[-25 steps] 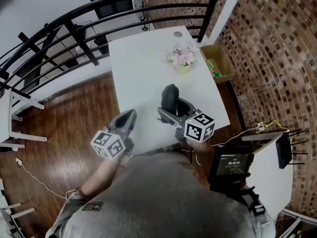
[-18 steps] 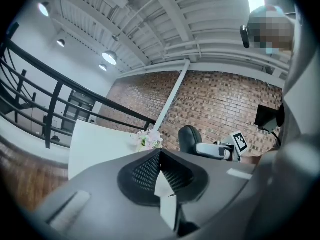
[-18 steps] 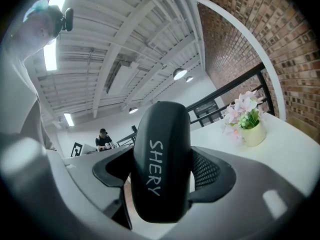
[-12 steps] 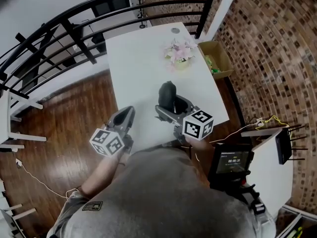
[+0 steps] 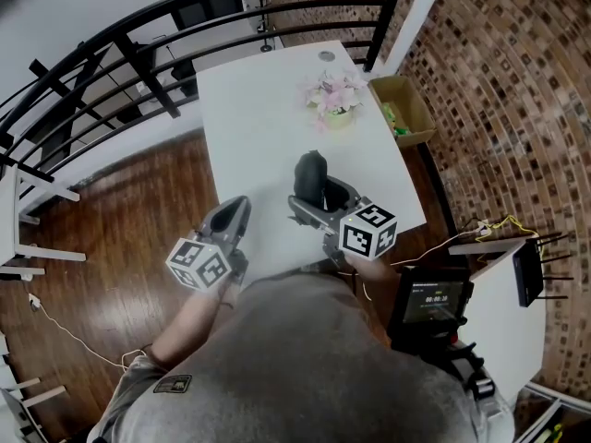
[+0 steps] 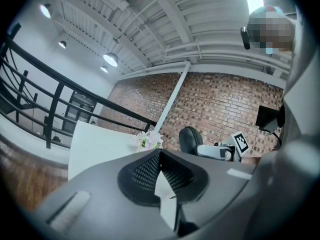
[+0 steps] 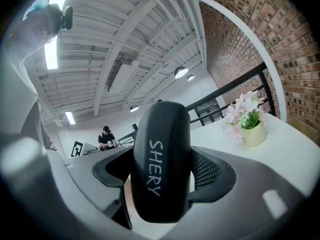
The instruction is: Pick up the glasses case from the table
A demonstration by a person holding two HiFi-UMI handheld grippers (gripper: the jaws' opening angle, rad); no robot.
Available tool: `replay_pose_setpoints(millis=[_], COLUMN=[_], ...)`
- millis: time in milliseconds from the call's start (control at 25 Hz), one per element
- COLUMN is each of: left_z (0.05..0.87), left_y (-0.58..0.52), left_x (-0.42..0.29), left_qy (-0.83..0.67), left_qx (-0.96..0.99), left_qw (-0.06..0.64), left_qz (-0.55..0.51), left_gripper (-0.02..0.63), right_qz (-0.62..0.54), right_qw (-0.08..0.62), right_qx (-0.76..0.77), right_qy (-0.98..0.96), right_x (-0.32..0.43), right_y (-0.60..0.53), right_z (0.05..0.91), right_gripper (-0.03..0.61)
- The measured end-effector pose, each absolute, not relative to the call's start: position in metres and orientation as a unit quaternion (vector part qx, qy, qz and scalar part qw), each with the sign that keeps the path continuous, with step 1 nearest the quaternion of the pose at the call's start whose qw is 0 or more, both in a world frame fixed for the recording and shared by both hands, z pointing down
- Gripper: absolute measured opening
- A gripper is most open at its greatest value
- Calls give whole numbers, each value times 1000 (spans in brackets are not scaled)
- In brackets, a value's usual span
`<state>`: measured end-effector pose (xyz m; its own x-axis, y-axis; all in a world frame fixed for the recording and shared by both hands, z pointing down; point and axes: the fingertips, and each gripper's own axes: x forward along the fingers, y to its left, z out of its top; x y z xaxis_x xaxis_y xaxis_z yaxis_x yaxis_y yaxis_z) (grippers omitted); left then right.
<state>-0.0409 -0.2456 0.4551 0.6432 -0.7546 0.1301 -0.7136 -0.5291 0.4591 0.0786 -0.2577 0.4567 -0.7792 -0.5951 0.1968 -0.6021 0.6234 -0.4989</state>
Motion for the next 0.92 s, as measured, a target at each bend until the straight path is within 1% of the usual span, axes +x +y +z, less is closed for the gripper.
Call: replay_pose_setpoints(millis=[920], left_z=[461], left_y=[-257], left_x=[-35], left_qy=[-422], left_qx=[871], left_qw=[247], left_qz=[-35], left_gripper=[2], right_qz=[282], right_qw=[11], right_qx=[325], right_qy=[-903], right_x=[81], right_y=[-272], right_z=[463], right_gripper=[367])
